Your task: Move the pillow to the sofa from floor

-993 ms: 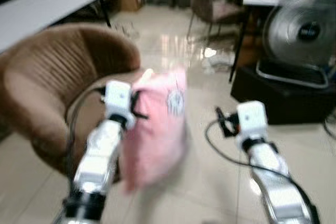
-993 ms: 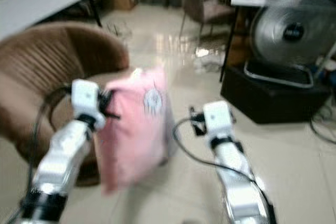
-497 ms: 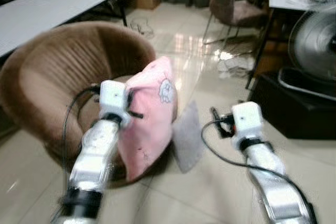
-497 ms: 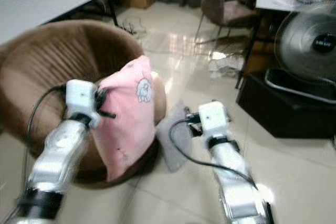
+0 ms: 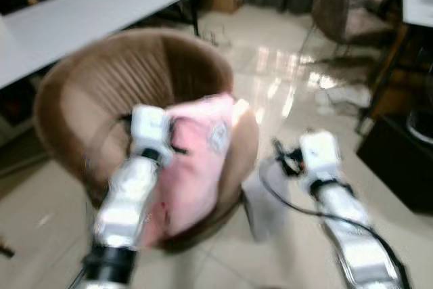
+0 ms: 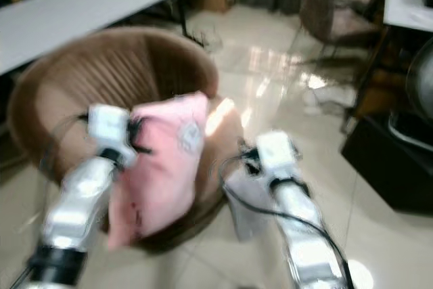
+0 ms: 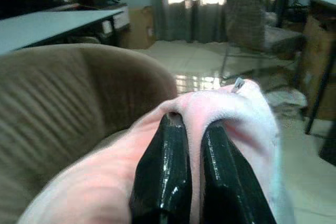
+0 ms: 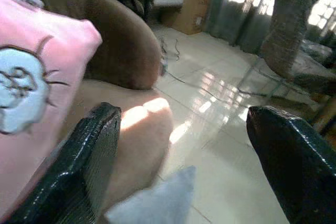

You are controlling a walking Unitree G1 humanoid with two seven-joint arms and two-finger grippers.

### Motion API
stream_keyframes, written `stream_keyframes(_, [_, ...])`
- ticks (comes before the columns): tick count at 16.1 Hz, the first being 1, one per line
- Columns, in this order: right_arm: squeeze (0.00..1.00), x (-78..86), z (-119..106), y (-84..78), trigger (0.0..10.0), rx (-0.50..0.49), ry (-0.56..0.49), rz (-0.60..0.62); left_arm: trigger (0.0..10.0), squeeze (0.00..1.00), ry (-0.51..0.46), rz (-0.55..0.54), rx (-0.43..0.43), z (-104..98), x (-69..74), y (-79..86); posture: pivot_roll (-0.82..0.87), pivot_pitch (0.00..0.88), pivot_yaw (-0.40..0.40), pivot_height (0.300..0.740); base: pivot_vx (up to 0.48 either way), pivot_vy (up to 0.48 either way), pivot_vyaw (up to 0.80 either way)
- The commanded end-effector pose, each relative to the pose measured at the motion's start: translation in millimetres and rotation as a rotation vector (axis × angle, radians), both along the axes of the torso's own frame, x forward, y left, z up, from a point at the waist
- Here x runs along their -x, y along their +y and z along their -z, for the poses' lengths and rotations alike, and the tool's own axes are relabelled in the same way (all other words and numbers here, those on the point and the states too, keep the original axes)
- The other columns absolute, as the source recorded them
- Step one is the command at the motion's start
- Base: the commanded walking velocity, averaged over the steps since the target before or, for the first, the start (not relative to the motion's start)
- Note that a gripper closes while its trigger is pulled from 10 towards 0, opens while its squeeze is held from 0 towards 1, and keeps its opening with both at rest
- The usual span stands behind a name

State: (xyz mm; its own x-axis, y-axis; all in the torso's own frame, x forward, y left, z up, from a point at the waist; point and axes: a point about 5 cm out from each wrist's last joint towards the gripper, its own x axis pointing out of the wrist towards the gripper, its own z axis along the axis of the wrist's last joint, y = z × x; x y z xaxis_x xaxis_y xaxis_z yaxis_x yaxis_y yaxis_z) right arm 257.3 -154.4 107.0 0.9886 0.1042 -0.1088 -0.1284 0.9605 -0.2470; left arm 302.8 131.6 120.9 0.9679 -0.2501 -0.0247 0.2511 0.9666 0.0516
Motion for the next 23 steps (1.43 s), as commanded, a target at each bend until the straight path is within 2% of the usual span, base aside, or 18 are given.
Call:
stream_keyframes(1, [0.0, -1.9, -5.7, 6.1, 10.0, -0.012, -0.027, -0.016, 10.0, 0.0, -0.077, -0.025, -0.013, -16.8, -4.1, 9.4, -0.08, 0.0, 0.057, 0.74, 0.398, 0.0, 0.0])
stream_keyframes(8, [0.0, -0.4, -4.6, 6.3, 10.0, -0.016, -0.016, -0.018, 10.0, 0.0, -0.077, -0.014, -0.016, -16.7, -6.3, 6.2, -0.08, 0.0, 0.062, 0.74, 0.393, 0.0, 0.0])
stream_keyframes(12, [0.0, 0.0, -4.3, 2.7, 10.0, -0.012, -0.011, -0.01, 10.0, 0.0, -0.072, 0.045, -0.018, -15.9, -16.5, -7.7, -0.08, 0.008, 0.057, 0.74, 0.394, 0.0, 0.0])
stream_keyframes(17, [0.0, 2.5, -4.9, 2.2, 10.0, -0.037, 0.002, -0.025, 10.0, 0.0, -0.066, 0.075, 0.001, -18.5, -32.1, -14.6, -0.09, 0.012, 0.058, 0.74, 0.393, 0.0, 0.0])
stream_keyframes(19, [0.0, 4.0, -5.3, 3.9, 10.0, -0.043, 0.007, -0.066, 10.0, 0.0, -0.009, 0.115, 0.025, -13.9, -37.5, -21.4, -0.09, 0.015, 0.054, 0.74, 0.197, 0.0, 0.0])
stream_keyframes(20, [0.0, 5.4, -5.8, 4.5, 10.0, -0.043, 0.007, -0.1, 10.0, 0.0, 0.053, 0.158, -0.004, -7.4, -42.1, -29.2, -0.09, 0.015, 0.054, 0.74, 0.0, 0.0, 0.0])
stream_keyframes(21, [0.0, 6.5, -6.2, 4.6, 10.0, -0.05, 0.01, -0.123, 10.0, 0.0, 0.065, 0.162, -0.04, -5.4, -47.8, -33.4, -0.09, 0.015, 0.054, 0.74, 0.0, 0.0, 0.0])
stream_keyframes(23, [0.0, 10.2, -4.8, 7.8, 10.0, -0.058, 0.045, -0.2, 10.0, 0.0, 0.131, 0.053, -0.109, -1.6, -66.1, -28.7, -0.1, 0.017, 0.055, 0.74, 0.0, 0.0, 0.0])
